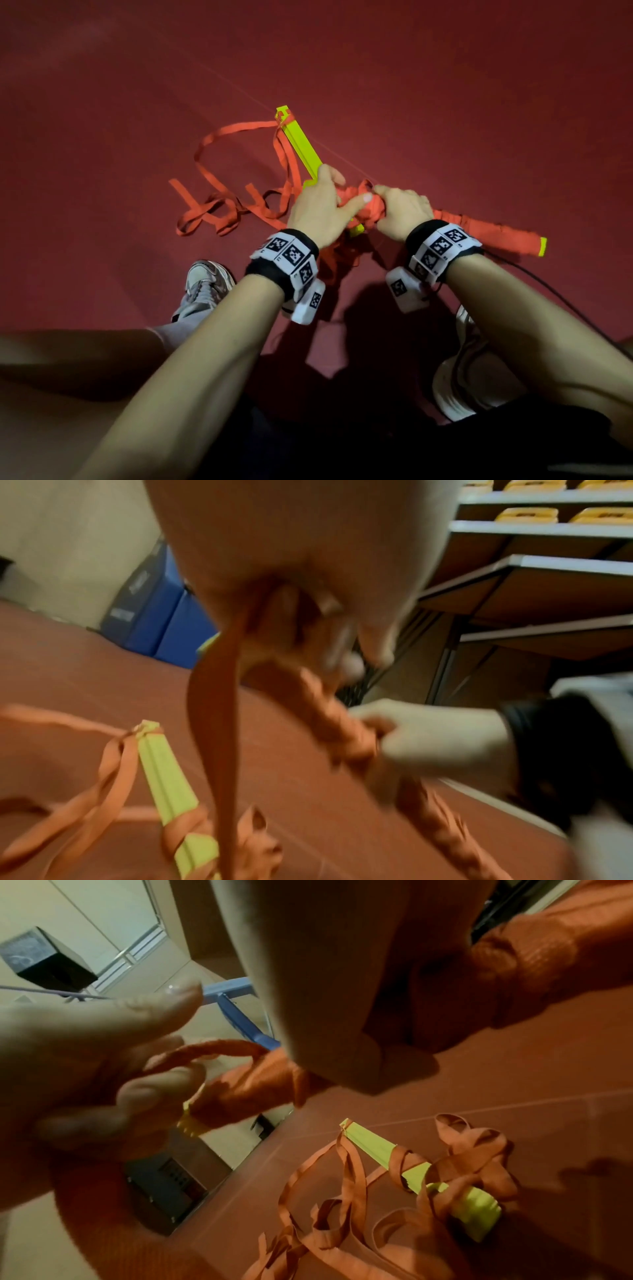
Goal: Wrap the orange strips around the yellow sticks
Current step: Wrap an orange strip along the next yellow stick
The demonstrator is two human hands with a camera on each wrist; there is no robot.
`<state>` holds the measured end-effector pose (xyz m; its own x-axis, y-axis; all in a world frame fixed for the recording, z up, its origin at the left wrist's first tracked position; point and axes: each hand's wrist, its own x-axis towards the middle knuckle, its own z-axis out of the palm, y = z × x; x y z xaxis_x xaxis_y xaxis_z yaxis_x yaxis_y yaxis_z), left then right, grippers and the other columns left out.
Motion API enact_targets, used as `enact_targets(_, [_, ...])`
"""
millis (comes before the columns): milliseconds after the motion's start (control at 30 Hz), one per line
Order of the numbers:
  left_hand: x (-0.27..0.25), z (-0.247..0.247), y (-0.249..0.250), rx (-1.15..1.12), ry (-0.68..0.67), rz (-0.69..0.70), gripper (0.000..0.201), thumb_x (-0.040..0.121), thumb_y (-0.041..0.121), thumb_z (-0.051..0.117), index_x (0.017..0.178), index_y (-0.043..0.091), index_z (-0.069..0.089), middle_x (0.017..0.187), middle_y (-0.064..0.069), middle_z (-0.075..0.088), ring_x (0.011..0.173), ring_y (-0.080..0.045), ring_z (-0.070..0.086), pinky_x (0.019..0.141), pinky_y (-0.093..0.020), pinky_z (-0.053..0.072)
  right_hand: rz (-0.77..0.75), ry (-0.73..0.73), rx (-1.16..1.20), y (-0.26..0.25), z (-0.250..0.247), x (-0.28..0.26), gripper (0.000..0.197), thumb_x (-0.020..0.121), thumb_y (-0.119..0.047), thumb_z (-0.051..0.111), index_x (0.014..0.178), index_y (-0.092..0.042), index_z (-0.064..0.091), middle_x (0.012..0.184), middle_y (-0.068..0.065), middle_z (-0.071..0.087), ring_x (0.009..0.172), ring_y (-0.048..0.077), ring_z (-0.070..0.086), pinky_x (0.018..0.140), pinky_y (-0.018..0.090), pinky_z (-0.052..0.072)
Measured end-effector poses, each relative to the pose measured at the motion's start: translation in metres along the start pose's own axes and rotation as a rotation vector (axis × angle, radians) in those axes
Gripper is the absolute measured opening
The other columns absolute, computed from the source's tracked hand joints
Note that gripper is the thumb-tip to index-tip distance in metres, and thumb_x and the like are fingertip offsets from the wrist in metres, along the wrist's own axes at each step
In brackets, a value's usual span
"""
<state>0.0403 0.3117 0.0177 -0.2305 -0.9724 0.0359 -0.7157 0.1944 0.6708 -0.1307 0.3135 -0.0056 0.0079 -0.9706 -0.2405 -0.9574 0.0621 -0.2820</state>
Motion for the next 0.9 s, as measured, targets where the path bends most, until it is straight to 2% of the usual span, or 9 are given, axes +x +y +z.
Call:
enact_targets(67, [-0.009, 0.007, -0.003, -0.031, 0.057, 0.051, 0.04, 0.092, 0.054, 0.064, 0.105, 0.02, 0.047, 0.061, 0.008, 0.052, 0.063, -0.027, 0.053, 0.067, -0.042, 0.045, 0.056, 0.066, 0.081, 0.003, -0.006, 0.001, 0.051, 0.082, -0.021, 0.063, 0.131, -0.029, 0.053, 0.121, 0.015, 0.067, 0.117, 0.043, 0.058, 0.098, 0.05, 0.043])
enact_targets(233, [-0.024, 0.035, -0.039, 0.219, -0.315, 0.152, 0.038, 0.104, 0.047, 0.044, 0.101, 0.012, 0.058, 0.085, -0.017, 0.069, 0.085, -0.042, 0.065, 0.076, -0.049, 0.05, 0.129, 0.185, 0.387, 0.015, -0.025, 0.005, 0.026, 0.073, -0.011, 0.055, 0.095, -0.025, 0.055, 0.083, 0.007, 0.066, 0.096, 0.041, 0.064, 0.084, 0.044, 0.053])
enact_targets(333, [-0.023, 0.035, -0.068, -0.016, -0.342, -0.072, 0.033, 0.107, 0.021, 0.046, 0.079, 0.016, 0.061, 0.072, -0.006, 0.068, 0.07, -0.028, 0.06, 0.073, -0.039, 0.047, 0.021, 0.105, 0.4, 0.024, -0.033, 0.005, 0.029, 0.072, -0.004, 0.055, 0.097, -0.019, 0.061, 0.079, 0.003, 0.061, 0.091, 0.038, 0.065, 0.077, 0.035, 0.049])
enact_targets(400, [-0.017, 0.025, -0.078, -0.289, -0.291, -0.237, 0.034, 0.105, 0.003, 0.043, 0.078, 0.013, 0.06, 0.061, 0.004, 0.066, 0.058, -0.014, 0.058, 0.063, -0.031, 0.044, -0.102, -0.033, 0.304, 0.024, -0.033, 0.0, 0.031, 0.073, -0.002, 0.054, 0.099, -0.015, 0.063, 0.081, 0.006, 0.066, 0.089, 0.035, 0.067, 0.076, 0.034, 0.05])
enact_targets(533, [0.003, -0.012, -0.07, -0.343, -0.227, -0.252, 0.034, 0.098, -0.015, 0.042, 0.08, 0.005, 0.062, 0.056, 0.006, 0.061, 0.046, 0.002, 0.055, 0.053, -0.018, 0.046, -0.245, -0.282, 0.005, 0.008, -0.023, -0.006, 0.044, 0.071, -0.011, 0.057, 0.11, -0.029, 0.065, 0.098, 0.007, 0.072, 0.101, 0.033, 0.068, 0.088, 0.04, 0.053])
enact_targets(667, [0.01, -0.045, -0.039, -0.201, -0.334, -0.245, 0.037, 0.1, 0.004, 0.047, 0.069, 0.013, 0.064, 0.05, 0.0, 0.061, 0.036, -0.006, 0.044, 0.046, -0.024, 0.037, -0.266, -0.311, -0.153, -0.009, -0.005, -0.012, 0.047, 0.077, -0.011, 0.058, 0.12, -0.031, 0.063, 0.109, 0.006, 0.07, 0.112, 0.034, 0.064, 0.09, 0.038, 0.048])
enact_targets(767, [0.011, -0.058, -0.008, 0.301, -0.396, -0.106, 0.019, 0.083, 0.03, 0.066, 0.072, 0.015, 0.071, 0.067, -0.002, 0.067, 0.067, -0.02, 0.062, 0.062, -0.031, 0.045, -0.202, -0.283, -0.123, -0.01, 0.007, -0.01, 0.05, 0.079, -0.015, 0.058, 0.126, -0.031, 0.06, 0.116, 0.006, 0.069, 0.116, 0.033, 0.062, 0.093, 0.041, 0.05])
enact_targets(833, [0.008, -0.055, 0.009, 0.379, -0.417, -0.045, 0.037, 0.069, 0.046, 0.065, 0.078, 0.011, 0.065, 0.071, -0.008, 0.065, 0.077, -0.032, 0.061, 0.068, -0.039, 0.05, -0.111, -0.235, -0.09, -0.007, 0.012, -0.006, 0.052, 0.08, -0.02, 0.059, 0.131, -0.03, 0.056, 0.12, 0.009, 0.068, 0.116, 0.035, 0.062, 0.094, 0.043, 0.051])
enact_targets(900, [0.005, -0.045, 0.019, 0.365, -0.472, 0.008, 0.039, 0.075, 0.05, 0.061, 0.074, 0.011, 0.058, 0.063, -0.005, 0.06, 0.076, -0.033, 0.06, 0.069, -0.04, 0.048, -0.022, -0.15, -0.03, -0.002, 0.013, -0.002, 0.05, 0.081, -0.025, 0.059, 0.13, -0.025, 0.053, 0.118, 0.015, 0.068, 0.112, 0.039, 0.063, 0.092, 0.044, 0.051])
